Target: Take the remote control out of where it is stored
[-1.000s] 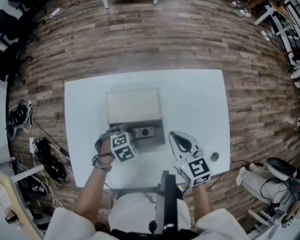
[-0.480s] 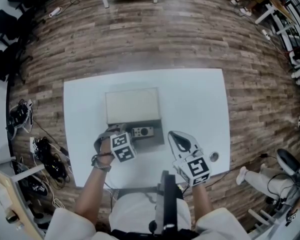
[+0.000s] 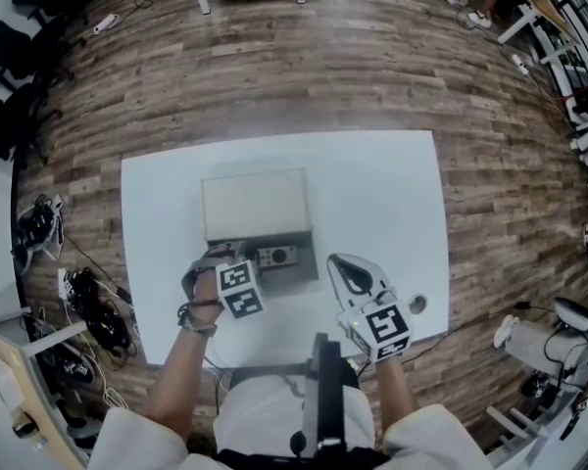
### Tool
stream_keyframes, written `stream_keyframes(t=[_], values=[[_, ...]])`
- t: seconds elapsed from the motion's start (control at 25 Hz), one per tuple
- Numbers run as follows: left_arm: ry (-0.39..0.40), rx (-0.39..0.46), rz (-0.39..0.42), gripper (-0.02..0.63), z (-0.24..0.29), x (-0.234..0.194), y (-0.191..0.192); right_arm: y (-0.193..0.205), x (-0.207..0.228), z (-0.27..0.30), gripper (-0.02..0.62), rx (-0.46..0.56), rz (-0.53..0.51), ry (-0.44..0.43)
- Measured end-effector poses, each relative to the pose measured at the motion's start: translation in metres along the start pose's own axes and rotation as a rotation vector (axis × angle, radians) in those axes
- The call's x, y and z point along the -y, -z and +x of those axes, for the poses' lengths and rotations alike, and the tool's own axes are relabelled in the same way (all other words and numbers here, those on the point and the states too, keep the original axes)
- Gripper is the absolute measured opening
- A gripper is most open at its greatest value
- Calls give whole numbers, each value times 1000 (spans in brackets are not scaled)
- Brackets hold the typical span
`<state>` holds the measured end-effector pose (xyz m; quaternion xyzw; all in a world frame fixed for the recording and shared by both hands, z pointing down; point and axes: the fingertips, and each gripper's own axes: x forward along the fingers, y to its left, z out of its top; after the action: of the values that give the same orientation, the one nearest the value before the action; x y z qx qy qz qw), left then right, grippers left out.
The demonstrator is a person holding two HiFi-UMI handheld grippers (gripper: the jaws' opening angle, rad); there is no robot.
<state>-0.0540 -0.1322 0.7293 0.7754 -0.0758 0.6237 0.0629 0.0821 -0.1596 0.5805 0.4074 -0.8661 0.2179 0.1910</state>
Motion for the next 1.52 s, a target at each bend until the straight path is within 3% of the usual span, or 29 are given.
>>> stream_keyframes(t=[1.0, 1.24, 1.52], values=[[-74, -71, 40, 196, 20, -6, 3, -3, -2, -14, -2, 20, -19, 3], [-147, -26, 23, 193, 12, -8, 3, -27, -10, -28, -2, 49, -54, 25], [-251, 57, 15, 192, -27, -9, -18, -28, -15, -50, -2, 77, -53, 0]])
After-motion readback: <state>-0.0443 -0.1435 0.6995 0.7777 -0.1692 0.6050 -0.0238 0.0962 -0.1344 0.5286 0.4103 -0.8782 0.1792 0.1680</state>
